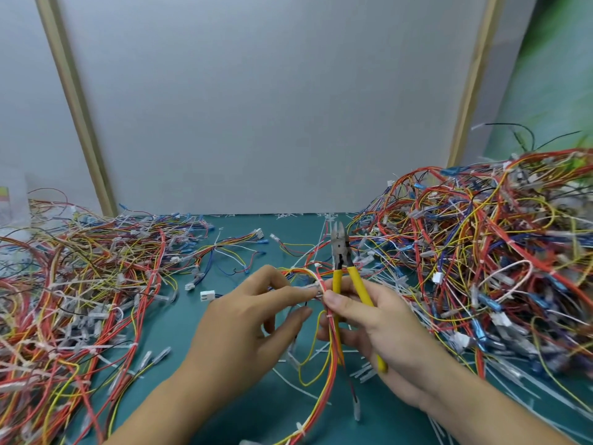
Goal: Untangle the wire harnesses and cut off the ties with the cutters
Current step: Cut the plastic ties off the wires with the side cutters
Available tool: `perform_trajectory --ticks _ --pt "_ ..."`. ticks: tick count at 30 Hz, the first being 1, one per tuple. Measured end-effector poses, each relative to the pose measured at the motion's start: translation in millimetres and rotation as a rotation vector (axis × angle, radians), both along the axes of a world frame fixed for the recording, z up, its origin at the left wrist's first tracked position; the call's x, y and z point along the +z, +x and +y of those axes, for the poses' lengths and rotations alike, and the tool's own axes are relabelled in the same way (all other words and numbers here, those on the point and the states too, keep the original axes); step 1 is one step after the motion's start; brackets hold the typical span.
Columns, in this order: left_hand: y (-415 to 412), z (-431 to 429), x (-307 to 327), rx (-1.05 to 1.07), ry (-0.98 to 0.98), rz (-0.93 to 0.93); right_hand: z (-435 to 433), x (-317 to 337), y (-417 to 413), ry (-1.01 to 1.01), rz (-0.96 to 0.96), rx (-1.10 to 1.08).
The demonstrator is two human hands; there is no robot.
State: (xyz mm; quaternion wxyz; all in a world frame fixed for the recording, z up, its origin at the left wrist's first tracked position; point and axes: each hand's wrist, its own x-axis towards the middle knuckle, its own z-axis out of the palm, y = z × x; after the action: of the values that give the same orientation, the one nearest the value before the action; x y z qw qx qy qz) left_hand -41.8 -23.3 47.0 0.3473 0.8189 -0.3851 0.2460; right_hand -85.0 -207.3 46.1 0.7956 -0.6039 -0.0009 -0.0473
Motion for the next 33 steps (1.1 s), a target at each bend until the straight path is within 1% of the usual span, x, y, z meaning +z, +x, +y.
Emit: perform_trajectory --ticks 2,4,7,10,12,16,18,20,22,26,30,33 --pt "1 0 0 0.007 -0.032 0.020 0 1 -1 0.044 -0.002 0.011" --pt "2 0 0 0.016 -0.070 0.075 0 3 -2 0.037 -0.009 0.020" --pt "6 -1 -3 0.028 -0.114 0.187 2 2 -3 -0.073 -0.028 0.015" --pt "7 -4 -5 0.017 -0.133 0.323 6 1 -4 -0.276 -0.087 -0.029" --pt "7 -6 -5 -0.031 -0.177 0.431 7 1 -5 -0.390 -0.151 -0.037" --pt "9 -7 -6 -0.135 -0.339 0.706 8 -2 -4 -0.450 -0.193 -0.017" --pt "9 -7 -6 -0.168 -0.392 0.797 8 -3 -3 -0.468 -0.191 -0.003" --pt "10 -7 -4 -0.187 -0.421 0.849 7 -4 -2 -0.487 -0.186 0.004" --pt "12 -7 -4 -0.189 -0.445 0.877 7 -4 -2 -0.513 -0.190 0.005" --pt "12 -8 -4 -0.137 -0.497 0.868 8 -5 -2 -0.563 -0.218 0.008" --pt "12 -8 -4 -0.052 -0.512 0.815 10 -6 -2 -0.571 -0.205 0.040" --pt "13 -9 -6 -0.022 -0.570 0.760 11 -5 -2 -0.541 -0.195 -0.023"
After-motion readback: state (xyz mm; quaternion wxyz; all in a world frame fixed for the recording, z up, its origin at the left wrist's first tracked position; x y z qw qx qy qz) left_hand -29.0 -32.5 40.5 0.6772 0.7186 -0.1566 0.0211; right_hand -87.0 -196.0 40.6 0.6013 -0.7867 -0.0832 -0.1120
